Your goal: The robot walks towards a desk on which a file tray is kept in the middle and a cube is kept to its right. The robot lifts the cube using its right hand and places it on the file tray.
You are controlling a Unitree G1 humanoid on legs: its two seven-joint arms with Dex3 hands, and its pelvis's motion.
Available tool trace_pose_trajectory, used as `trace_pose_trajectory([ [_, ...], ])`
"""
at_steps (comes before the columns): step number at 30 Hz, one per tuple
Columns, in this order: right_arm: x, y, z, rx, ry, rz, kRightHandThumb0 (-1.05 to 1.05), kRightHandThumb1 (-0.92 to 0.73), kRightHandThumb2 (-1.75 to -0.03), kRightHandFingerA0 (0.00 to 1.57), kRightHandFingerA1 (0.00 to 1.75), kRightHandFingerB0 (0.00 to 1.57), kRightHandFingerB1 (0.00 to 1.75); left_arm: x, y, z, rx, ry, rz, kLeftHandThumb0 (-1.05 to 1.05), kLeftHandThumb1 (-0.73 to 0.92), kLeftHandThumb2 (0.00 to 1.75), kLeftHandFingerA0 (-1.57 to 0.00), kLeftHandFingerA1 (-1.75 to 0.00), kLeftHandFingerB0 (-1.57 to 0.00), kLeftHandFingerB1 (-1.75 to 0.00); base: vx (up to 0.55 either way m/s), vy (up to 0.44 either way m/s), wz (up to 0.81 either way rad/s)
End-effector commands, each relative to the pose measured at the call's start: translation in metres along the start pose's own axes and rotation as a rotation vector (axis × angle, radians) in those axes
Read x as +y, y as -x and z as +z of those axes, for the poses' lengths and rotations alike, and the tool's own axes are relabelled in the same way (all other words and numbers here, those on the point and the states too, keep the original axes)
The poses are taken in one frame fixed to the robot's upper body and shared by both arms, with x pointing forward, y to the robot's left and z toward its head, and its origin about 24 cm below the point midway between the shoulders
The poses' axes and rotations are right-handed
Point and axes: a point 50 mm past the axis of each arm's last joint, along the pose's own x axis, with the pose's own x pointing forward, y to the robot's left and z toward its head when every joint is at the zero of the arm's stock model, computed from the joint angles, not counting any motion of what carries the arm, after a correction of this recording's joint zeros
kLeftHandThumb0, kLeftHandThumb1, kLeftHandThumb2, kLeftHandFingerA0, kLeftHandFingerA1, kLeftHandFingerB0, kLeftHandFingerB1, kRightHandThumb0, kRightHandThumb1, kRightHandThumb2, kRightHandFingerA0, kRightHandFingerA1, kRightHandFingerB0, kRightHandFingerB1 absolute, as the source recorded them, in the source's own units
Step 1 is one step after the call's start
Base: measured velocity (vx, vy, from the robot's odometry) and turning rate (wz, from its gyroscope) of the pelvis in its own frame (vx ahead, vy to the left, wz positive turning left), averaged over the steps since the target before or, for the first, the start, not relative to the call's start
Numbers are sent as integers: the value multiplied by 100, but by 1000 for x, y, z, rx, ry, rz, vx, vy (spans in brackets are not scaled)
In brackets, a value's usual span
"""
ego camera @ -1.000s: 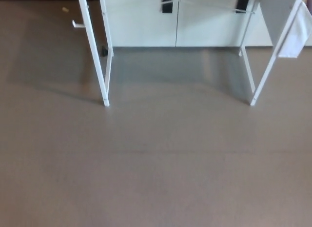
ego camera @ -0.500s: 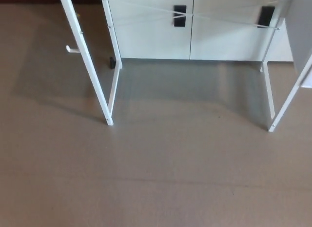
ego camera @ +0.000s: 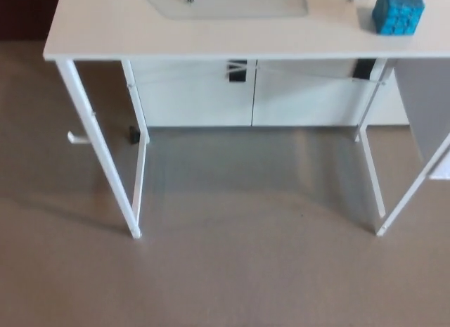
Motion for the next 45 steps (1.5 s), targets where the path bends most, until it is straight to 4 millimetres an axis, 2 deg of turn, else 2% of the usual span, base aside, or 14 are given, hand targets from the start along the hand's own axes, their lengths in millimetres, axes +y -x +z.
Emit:
trace_pose_trajectory([
  [1,-8,5,-7,-4,20,-21,-69,-62,-91,27,50,0,17,0,2,-4,-2,3,-7,-36,55,109,-1,-51,0,-50,155,-131,12],
  [4,-10,4,-6,9,7,-5,-60,-75,-62,49,70,0,17,1,2,-3,-4,5,-8,-36,54,109,-1,-52,0,-50,244,-264,15],
  [5,-12,4,-4,26,68,-7,-68,-65,-96,50,71,0,22,1,2,-2,-7,6,-11,-36,55,109,-1,-52,0,-50,244,-360,35],
  [6,-11,3,-3,28,50,-17,-63,-75,-62,58,66,0,17,1,2,-2,-8,-5,-10,-36,55,109,-1,-52,0,-50,242,-339,24],
  [10,-11,3,-3,16,-6,-8,-70,-62,-91,27,53,0,17,1,2,-1,-6,-13,-2,-70,64,93,-10,-51,-6,-41,235,-73,-4],
  [12,-9,3,-5,0,-65,-18,-57,-73,-62,47,64,0,22,1,2,-2,-2,-11,-7,-36,55,109,-1,-52,0,-49,190,23,-5],
  [13,-8,3,-5,13,-10,-27,-64,-62,-93,47,63,0,22,1,3,-3,-7,-10,-10,-35,55,109,-1,-52,0,-50,171,50,-11],
  [15,-7,2,-5,16,-26,-22,-64,-61,-89,28,48,0,18,0,1,-3,6,-13,-2,-64,82,63,-17,-45,-16,-28,172,101,-12],
  [19,-7,2,-6,29,-9,-12,-59,-75,-62,44,48,0,19,0,1,-7,11,1,-6,-69,63,92,-11,-51,-7,-41,234,207,10],
  [20,-7,2,-6,25,-20,-7,-63,-61,-92,35,56,0,22,0,2,-8,10,-2,-7,-70,64,93,-10,-50,-7,-41,288,298,-51],
  [21,-7,3,-6,39,25,-6,-63,-76,-63,39,46,0,21,-1,2,-10,17,-4,-6,-66,81,63,-16,-43,-14,-27,280,285,8],
  [29,-10,4,-6,26,-1,13,-66,-64,-94,36,56,0,24,-1,2,-14,29,12,-6,-65,80,63,-17,-43,-18,-29,195,-5,7],
  [34,-10,5,-4,5,-46,-8,-55,-71,-63,37,40,9,22,-3,2,-15,24,-13,-12,-64,81,65,-21,-44,-23,-31,219,-261,21],
  [45,-9,1,-2,28,-17,32,-62,-61,-92,31,55,0,27,-2,4,-20,34,14,-11,-68,63,94,-20,-54,-18,-44,188,-67,-4],
])
